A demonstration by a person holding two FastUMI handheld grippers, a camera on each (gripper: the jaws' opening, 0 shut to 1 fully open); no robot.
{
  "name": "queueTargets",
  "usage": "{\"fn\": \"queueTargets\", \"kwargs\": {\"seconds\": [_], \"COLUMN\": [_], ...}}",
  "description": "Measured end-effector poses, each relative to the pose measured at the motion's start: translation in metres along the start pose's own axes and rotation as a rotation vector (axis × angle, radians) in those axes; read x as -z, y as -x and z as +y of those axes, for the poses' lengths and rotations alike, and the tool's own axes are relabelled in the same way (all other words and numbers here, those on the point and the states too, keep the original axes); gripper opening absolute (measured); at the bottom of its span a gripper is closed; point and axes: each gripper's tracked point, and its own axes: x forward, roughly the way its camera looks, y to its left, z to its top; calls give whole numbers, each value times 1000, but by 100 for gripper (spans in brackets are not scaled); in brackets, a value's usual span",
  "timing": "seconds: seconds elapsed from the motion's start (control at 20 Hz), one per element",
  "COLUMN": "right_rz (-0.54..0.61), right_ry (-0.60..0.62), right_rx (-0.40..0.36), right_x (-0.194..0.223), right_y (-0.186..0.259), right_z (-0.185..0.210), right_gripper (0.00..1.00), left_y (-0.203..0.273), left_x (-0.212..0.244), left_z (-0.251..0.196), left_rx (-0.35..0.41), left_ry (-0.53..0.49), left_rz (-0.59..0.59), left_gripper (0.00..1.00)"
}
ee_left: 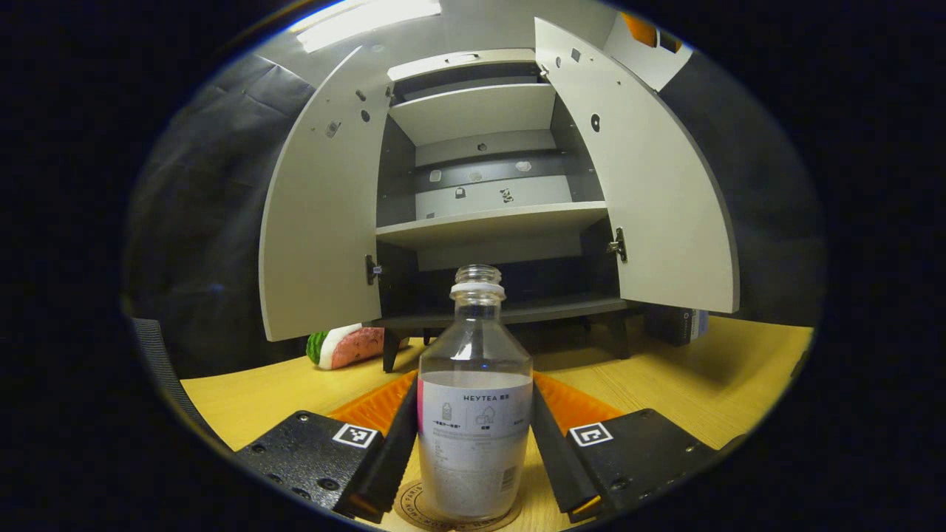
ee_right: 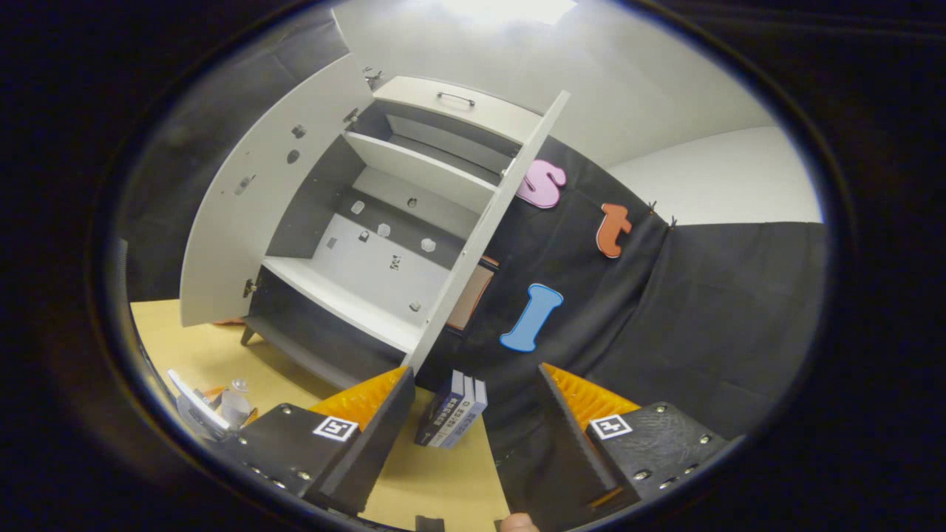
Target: Grasp the bottle in the cabinet with the left hand and place it on the coaster, then close the right door with the right hand and the left door with the left hand.
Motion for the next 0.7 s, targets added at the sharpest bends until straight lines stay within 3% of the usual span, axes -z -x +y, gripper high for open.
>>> {"fn": "queueTargets", "kwargs": {"seconds": [0.55, 0.65, 0.7], "right_rz": [19, 21, 24], "right_ry": [-39, -53, -61], "right_rx": [-7, -7, -9], "right_x": [12, 15, 16], "right_y": [-4, -6, -8], "right_z": [-5, -7, -8], "right_gripper": [99, 98, 98], "left_y": [21, 20, 20], "left_x": [-4, -11, -16], "left_z": [-1, 0, 1], "left_rx": [7, 9, 9], "left_ry": [-9, -12, -10], "left_rz": [47, 42, 38], "left_gripper": [80, 87, 100]}}
